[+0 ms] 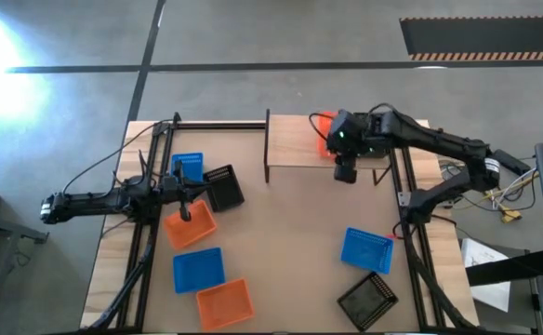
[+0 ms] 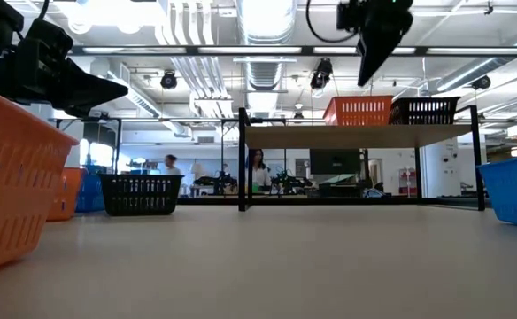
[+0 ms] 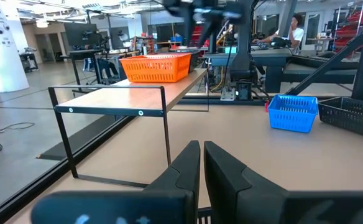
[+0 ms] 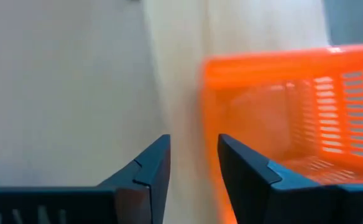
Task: Stack baskets on shelf by color
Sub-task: Put the bottom right blue bin on the shelf
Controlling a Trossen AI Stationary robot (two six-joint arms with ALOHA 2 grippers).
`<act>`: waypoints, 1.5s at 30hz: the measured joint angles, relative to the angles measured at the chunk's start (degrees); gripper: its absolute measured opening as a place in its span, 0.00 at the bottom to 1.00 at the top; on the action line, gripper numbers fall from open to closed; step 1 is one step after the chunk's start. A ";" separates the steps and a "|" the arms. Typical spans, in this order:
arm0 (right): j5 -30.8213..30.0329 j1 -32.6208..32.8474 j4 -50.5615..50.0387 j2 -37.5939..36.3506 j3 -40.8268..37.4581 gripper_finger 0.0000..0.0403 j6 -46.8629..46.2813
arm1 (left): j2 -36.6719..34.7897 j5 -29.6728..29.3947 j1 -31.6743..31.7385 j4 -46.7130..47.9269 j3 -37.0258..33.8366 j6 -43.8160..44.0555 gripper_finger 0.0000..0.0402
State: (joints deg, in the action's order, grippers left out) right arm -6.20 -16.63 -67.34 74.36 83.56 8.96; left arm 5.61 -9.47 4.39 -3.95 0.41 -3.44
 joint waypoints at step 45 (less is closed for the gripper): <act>-0.44 44.10 20.94 11.90 -29.50 0.42 -107.94 | -0.01 0.00 0.01 -0.04 0.02 0.00 0.02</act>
State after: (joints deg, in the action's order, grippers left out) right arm -6.64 27.47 -46.40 86.26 54.06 -98.98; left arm 5.60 -9.47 4.40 -3.99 0.43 -3.44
